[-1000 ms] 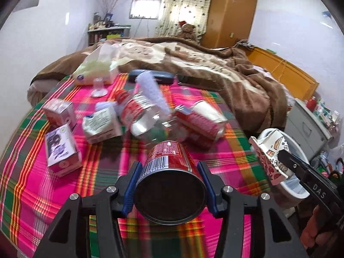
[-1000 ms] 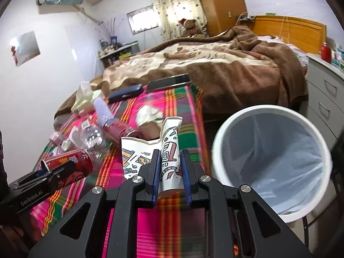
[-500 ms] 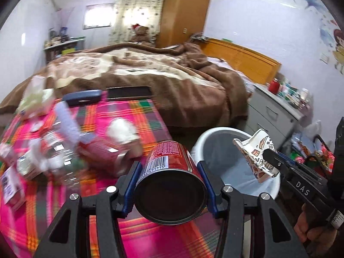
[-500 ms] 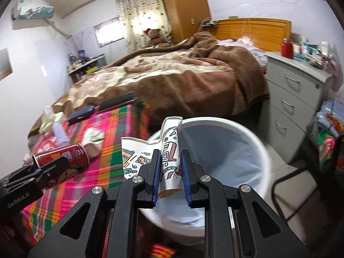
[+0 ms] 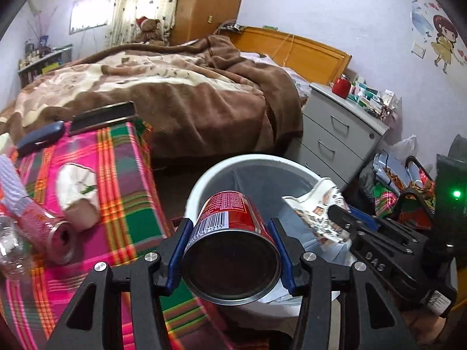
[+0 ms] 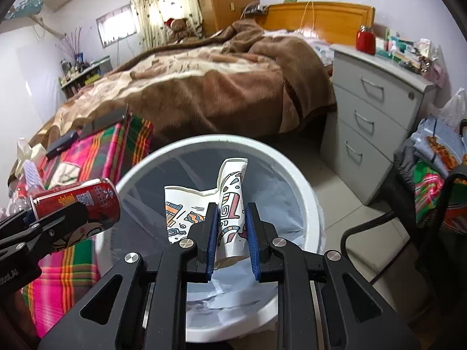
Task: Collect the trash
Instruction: 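Open both tools to drop the cup and the can into the bin, then move both tools back over the plaid cloth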
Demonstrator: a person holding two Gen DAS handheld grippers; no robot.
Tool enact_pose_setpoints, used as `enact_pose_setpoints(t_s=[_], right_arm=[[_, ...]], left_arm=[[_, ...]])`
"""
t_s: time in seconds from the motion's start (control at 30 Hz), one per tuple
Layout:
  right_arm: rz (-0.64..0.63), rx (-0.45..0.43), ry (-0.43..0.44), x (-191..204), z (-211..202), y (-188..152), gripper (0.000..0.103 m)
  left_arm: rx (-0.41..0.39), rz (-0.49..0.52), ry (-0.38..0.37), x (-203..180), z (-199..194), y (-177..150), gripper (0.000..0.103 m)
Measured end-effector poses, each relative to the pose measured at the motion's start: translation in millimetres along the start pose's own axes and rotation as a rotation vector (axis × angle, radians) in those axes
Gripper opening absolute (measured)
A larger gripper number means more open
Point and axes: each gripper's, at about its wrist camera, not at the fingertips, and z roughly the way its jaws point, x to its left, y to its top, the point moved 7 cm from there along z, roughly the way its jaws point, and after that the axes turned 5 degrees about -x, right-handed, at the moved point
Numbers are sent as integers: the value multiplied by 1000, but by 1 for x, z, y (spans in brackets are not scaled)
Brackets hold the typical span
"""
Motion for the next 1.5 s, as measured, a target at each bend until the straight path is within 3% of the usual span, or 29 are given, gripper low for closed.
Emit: enact_pose_setpoints(t_s=[0.13,0.17,0.2,0.3,0.67,0.97,1.5], right_arm=[[6,8,-1,-6,1,-2,20],[9,8,3,-7,1,-2,21],[11,5,1,-7,0,-2,27],[14,-14,8,-7,-6,0,45],[37,-78,47,9,-26,11,45],[9,-114,105,44,-34,17,45],[-109,-119,266,131,-31,11,46]], left_arm=[[19,-4,4,0,12,-3,56],[15,-2,10,1,12,-2,62],[7,-2,13,1,11,-1,68],[-7,-17,-2,5,6,2,70],[-51,-22,65,24,-31,1,70],[-97,-61,111,54,-69,-5,70],[-145,-184,293,159,-134,-36,70]])
